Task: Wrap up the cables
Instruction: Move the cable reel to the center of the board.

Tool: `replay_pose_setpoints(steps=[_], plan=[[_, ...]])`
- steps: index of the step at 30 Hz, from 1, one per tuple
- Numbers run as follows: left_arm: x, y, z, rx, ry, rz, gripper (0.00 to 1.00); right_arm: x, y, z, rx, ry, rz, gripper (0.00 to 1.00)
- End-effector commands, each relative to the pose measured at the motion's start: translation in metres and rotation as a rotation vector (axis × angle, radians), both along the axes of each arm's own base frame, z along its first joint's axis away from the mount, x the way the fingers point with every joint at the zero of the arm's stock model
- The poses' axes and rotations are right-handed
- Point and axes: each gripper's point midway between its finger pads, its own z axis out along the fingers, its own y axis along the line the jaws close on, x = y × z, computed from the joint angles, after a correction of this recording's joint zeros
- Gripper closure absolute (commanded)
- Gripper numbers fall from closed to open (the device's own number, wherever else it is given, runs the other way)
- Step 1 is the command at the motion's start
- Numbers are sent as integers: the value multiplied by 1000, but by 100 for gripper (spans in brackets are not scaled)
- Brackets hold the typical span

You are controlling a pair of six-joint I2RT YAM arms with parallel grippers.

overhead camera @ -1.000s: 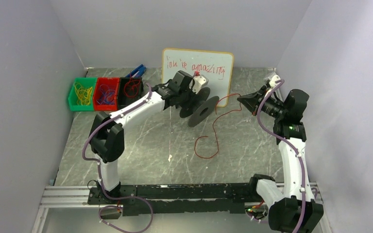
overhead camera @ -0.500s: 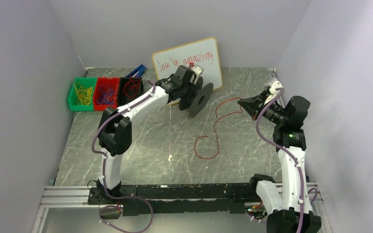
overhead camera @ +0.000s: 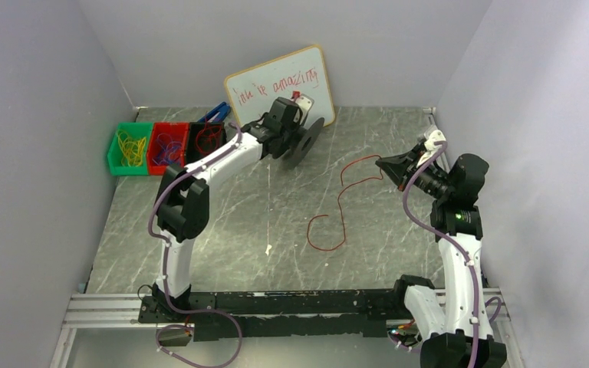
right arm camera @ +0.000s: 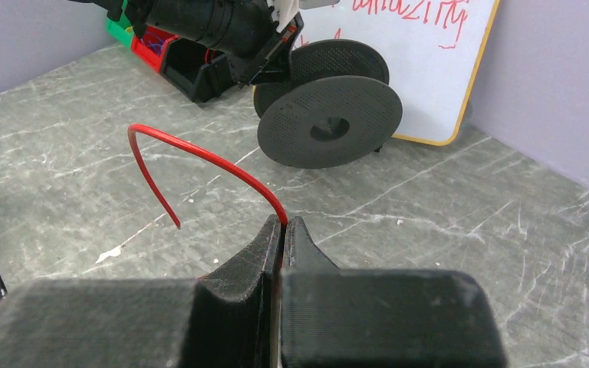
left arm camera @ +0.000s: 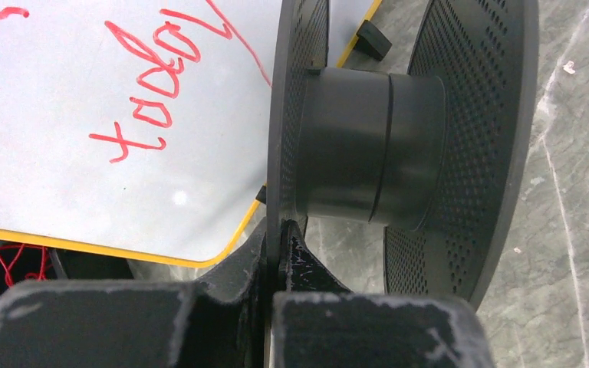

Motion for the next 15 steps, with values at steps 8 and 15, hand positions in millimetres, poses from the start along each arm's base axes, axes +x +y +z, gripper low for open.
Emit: replay_pose_setpoints(steps=[8,15], plan=[[-6,45,-1,289,-35,-146,97,-2,-1,10,-30,-78,5,100],[-22,63,-17,224,133,65,97,-2,0,10,-30,-80,11,100]])
